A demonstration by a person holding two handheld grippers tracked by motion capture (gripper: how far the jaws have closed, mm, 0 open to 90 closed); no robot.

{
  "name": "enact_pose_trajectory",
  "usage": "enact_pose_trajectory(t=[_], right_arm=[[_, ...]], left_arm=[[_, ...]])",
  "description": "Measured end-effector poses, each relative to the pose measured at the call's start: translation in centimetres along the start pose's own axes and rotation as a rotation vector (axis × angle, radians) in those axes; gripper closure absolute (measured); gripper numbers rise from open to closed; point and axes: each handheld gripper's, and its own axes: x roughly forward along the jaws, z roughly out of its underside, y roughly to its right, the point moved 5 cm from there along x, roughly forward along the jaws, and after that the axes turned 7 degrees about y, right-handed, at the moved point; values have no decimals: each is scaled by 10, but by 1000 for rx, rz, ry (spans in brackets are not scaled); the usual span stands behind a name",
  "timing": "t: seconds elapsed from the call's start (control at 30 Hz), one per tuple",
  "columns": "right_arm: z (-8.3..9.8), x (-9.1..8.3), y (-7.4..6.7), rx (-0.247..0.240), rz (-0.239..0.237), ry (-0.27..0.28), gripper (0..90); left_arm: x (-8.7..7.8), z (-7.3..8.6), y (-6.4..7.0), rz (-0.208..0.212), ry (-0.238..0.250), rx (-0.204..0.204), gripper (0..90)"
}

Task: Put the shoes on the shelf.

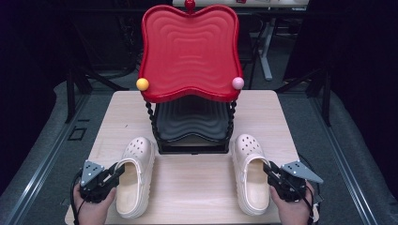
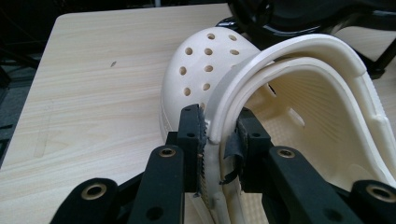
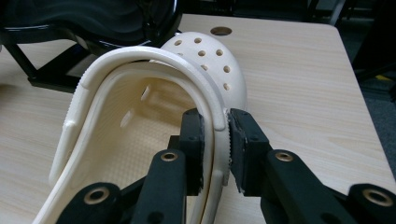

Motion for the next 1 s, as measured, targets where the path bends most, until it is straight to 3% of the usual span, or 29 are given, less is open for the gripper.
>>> enact_pose_trajectory(t=[0.2,0.5,0.73,1.0], right_arm=[[-3,-19,-7,5,-9,18,756],[-10,-40,-18,17,-35,63,758],[-12,-45,-26,22,-61,75,759],[-20,-40,-47,0,-115,84,761]], left_arm=[[-19,-5,9,20,20,-16,755],[-33,-10,17,44,59,-39,756],[-36,-14,28,70,77,-42,757],[-32,-24,47,119,92,-31,758]])
